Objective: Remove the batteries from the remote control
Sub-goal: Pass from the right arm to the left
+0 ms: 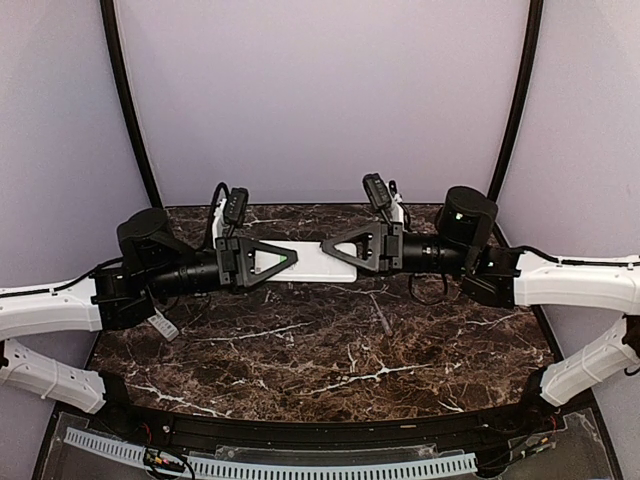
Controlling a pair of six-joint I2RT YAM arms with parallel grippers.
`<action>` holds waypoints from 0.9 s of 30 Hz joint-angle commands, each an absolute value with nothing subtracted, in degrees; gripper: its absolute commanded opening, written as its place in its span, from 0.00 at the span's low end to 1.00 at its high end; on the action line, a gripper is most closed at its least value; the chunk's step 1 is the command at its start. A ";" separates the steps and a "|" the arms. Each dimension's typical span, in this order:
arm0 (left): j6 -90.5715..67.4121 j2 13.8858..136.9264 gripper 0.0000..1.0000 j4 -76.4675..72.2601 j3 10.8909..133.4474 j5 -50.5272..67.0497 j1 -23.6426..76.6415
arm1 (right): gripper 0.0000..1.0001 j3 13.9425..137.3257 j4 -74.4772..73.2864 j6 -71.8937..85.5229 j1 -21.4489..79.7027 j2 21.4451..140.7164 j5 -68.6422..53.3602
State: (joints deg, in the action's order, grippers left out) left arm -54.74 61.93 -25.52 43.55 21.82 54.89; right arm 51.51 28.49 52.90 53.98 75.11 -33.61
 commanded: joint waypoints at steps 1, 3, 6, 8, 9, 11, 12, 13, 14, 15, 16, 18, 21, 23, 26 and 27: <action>-54.36 57.96 0.00 -24.12 43.14 19.40 54.94 | 0.51 53.09 27.08 51.09 54.40 72.94 -31.59; -53.67 56.75 0.00 -20.45 43.41 18.67 54.51 | 0.62 52.93 25.35 50.14 54.40 71.48 -30.59; -54.97 54.72 0.00 -20.65 41.64 19.99 53.10 | 0.73 52.55 21.49 48.76 54.36 70.08 -29.16; -55.63 53.20 0.00 -20.45 40.57 21.89 51.46 | 0.78 52.07 19.04 48.37 54.40 69.37 -28.48; -55.59 52.46 0.00 -18.98 40.46 22.87 50.44 | 0.80 51.64 18.39 48.38 54.40 69.16 -28.50; -55.11 51.63 0.00 -17.18 40.55 24.46 49.43 | 0.82 50.75 18.12 48.99 54.38 68.91 -28.89; -54.76 51.44 0.00 -16.85 40.58 25.15 49.19 | 0.83 50.53 18.11 49.57 54.49 68.96 -29.11; -54.62 51.33 0.00 -16.34 40.71 26.68 48.55 | 0.83 50.39 17.98 49.85 54.49 69.13 -29.49; -54.42 51.37 0.00 -16.08 40.83 27.45 48.27 | 0.83 50.37 17.89 50.08 54.54 69.43 -30.03; -54.28 51.58 0.00 -15.51 41.04 28.81 47.73 | 0.83 50.41 17.80 50.25 54.57 69.69 -30.21; -54.07 51.72 0.00 -15.28 41.13 29.39 47.46 | 0.83 50.43 17.69 50.35 54.77 69.88 -30.09; -53.91 52.39 0.00 -15.48 41.40 30.98 47.04 | 0.83 50.57 17.83 50.52 55.23 70.49 -29.97; -53.63 53.13 0.00 -15.93 41.81 32.15 46.73 | 0.82 51.15 18.37 50.80 55.72 71.68 -30.18; -53.27 53.63 0.00 -16.03 42.12 32.84 46.68 | 0.80 51.87 18.58 50.80 56.37 72.72 -30.38; -53.29 54.05 0.00 -16.60 41.92 33.38 46.60 | 0.73 53.35 17.95 50.00 57.96 74.53 -30.06; -53.36 54.14 0.00 -16.78 41.79 33.52 46.55 | 0.72 53.77 17.76 49.85 58.36 75.06 -29.98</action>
